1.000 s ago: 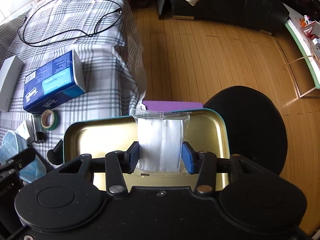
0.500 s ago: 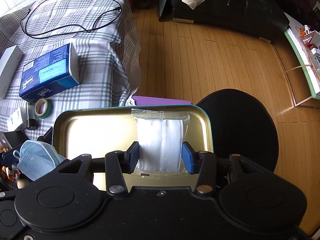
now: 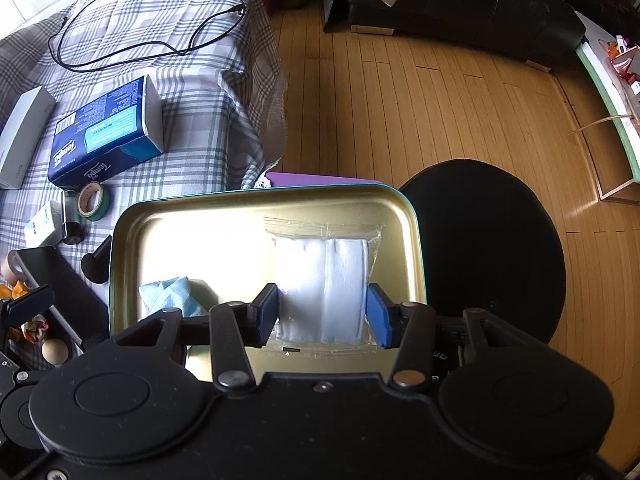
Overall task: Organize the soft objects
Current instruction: 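Carry the packet and mask into the gold tray and open both grippers, then move the right gripper to the tape roll while the left gripper approaches the white tissue pack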
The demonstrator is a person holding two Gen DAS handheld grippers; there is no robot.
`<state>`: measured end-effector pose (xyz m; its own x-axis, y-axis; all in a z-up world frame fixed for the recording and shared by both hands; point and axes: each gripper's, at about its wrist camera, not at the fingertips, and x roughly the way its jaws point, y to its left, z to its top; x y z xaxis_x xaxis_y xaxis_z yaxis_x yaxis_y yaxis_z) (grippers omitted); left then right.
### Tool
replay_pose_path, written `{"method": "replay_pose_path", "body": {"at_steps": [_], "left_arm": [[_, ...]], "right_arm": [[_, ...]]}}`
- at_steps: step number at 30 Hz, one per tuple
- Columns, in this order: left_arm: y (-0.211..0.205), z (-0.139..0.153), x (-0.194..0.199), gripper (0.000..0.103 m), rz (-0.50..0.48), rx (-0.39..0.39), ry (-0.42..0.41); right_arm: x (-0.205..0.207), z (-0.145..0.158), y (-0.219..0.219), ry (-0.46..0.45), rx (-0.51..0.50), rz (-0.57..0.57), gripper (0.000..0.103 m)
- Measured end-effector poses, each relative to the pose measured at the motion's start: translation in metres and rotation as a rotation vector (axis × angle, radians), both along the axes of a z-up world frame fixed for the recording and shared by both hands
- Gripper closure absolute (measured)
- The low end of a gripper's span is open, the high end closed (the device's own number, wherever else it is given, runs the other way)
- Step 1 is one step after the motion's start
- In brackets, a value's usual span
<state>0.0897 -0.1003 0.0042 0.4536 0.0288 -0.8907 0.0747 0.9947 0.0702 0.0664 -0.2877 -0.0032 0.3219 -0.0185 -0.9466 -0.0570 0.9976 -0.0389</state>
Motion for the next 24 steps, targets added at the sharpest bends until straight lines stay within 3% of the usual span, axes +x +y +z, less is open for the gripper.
{"method": "replay_pose_path", "body": {"at_steps": [6,9,13,24], "left_arm": [[0.0008,-0.0005,-0.0036,0.001,0.005,0.025,-0.002],[0.0026,0.0005,-0.0052,0.001,0.011,0.024,-0.008],[0.0049,0.0023,-0.0064,0.001,0.015,0.021,-0.014],[0.0088,0.0005,-0.0098,0.001,0.028,0.028,-0.007]], "right_arm": [[-0.004,0.0048,0.0078,-0.019,-0.035,0.038,0.054],[-0.0053,0.0064,0.0098,-0.026,-0.032,0.038,0.046],[-0.0029,0.0062,0.0048,-0.009,0.024,0.003,0.046],[-0.0012,0.0033,0.0031,0.006,0.016,-0.03,0.045]]}}
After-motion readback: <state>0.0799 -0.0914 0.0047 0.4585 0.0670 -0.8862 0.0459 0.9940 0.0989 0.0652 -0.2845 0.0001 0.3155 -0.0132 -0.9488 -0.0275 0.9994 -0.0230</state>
